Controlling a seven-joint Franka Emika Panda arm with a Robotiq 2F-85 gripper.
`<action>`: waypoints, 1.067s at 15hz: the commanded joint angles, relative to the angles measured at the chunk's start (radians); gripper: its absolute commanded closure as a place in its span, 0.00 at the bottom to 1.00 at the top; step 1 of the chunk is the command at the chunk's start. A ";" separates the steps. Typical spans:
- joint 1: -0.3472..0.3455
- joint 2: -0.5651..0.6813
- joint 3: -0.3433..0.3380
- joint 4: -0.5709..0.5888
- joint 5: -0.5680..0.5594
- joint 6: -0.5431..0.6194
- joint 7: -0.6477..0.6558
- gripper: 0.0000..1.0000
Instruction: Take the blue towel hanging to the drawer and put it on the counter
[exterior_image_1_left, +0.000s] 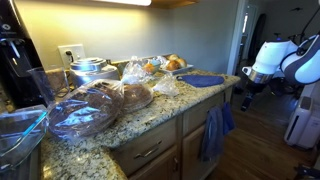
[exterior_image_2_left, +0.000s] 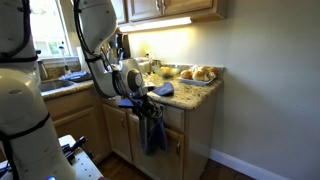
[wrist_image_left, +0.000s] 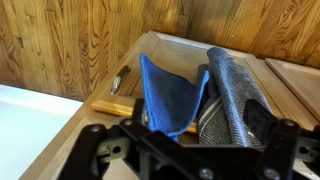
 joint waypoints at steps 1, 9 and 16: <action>-0.004 0.060 -0.065 0.021 -0.094 0.102 -0.006 0.00; 0.030 0.202 -0.196 0.057 -0.121 0.344 -0.113 0.00; 0.089 0.346 -0.253 0.132 -0.066 0.408 -0.183 0.00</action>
